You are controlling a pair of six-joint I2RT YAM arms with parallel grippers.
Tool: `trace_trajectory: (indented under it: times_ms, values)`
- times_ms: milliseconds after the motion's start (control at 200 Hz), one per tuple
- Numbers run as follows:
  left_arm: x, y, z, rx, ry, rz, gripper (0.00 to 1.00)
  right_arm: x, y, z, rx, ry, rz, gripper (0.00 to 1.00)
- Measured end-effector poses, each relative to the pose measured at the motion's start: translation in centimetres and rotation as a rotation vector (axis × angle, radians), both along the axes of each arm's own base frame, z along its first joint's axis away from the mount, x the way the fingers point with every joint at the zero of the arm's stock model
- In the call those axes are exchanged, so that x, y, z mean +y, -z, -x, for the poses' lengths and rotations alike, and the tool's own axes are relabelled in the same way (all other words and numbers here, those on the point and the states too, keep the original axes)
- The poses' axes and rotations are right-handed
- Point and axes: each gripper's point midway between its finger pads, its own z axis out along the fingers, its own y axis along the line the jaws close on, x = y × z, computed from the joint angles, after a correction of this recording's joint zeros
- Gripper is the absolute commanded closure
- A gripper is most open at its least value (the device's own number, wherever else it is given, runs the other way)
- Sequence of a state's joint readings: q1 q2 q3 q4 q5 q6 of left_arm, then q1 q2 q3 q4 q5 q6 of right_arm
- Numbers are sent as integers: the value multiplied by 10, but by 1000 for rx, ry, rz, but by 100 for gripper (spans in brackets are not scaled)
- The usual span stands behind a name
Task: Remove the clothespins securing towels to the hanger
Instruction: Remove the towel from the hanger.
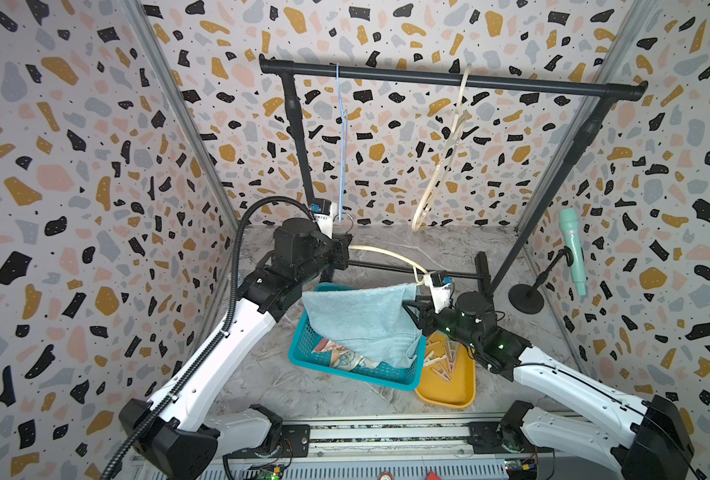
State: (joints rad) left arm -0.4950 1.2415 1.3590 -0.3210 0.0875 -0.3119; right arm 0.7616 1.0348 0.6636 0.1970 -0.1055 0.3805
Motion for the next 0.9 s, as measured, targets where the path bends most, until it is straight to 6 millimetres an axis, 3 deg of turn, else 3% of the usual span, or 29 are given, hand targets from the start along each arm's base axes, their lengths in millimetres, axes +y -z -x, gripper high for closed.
trace_trajectory:
  times_ms: [255, 451, 691, 901]
  values:
    - [0, 0, 0, 3, -2, 5, 100, 10, 0, 0, 8, -38, -20, 63]
    - [1, -4, -1, -8, -10, 18, 100, 16, -3, 3, 10, -52, -36, 100]
    - [5, -7, -1, -22, -30, 21, 100, 18, -7, 6, 9, -55, -50, 100]
    - [10, -3, -7, -34, -74, 13, 100, 17, -24, 18, -14, -76, -72, 100]
